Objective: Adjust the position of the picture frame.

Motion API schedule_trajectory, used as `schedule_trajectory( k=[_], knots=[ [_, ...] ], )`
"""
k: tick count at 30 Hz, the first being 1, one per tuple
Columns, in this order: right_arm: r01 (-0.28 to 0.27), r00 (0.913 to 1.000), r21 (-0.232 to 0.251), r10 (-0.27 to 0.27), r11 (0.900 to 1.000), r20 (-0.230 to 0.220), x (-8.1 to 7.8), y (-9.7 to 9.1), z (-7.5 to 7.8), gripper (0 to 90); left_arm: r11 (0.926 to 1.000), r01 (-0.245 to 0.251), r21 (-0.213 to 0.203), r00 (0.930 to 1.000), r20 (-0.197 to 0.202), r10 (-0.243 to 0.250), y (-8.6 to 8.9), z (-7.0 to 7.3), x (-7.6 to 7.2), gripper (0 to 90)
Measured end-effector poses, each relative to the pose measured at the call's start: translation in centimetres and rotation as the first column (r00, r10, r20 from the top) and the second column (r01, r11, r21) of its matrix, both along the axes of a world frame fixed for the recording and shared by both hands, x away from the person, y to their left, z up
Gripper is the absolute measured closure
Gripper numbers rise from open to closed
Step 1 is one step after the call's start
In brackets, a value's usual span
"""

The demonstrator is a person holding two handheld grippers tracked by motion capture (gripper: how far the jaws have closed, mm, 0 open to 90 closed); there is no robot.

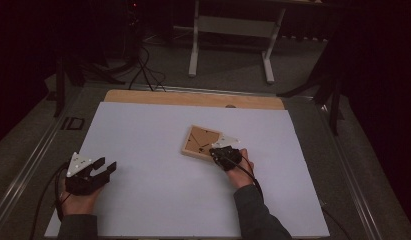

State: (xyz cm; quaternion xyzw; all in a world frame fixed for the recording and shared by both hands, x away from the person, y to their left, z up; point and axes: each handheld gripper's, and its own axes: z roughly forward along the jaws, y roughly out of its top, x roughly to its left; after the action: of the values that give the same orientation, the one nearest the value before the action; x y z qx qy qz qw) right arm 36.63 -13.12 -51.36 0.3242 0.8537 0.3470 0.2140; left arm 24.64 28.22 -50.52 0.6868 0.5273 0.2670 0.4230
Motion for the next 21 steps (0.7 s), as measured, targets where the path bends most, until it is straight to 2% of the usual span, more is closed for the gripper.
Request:
schedule_trajectory(
  k=[10,21],
  knots=[
    [0.009,0.9998,-0.039,-0.009,0.9992,0.016,-0.9,-1.9,0.1,89.8,1.0000,0.001,0.004,1.0000,0.008,-0.001,0.0,0.0,-0.1,52.2],
    [0.060,0.9980,-0.061,-0.059,0.9963,0.023,-0.5,-4.1,0.2,89.8,1.0000,-0.002,0.002,0.9998,0.018,0.002,-0.1,0.1,-0.1,52.2]
  ],
)
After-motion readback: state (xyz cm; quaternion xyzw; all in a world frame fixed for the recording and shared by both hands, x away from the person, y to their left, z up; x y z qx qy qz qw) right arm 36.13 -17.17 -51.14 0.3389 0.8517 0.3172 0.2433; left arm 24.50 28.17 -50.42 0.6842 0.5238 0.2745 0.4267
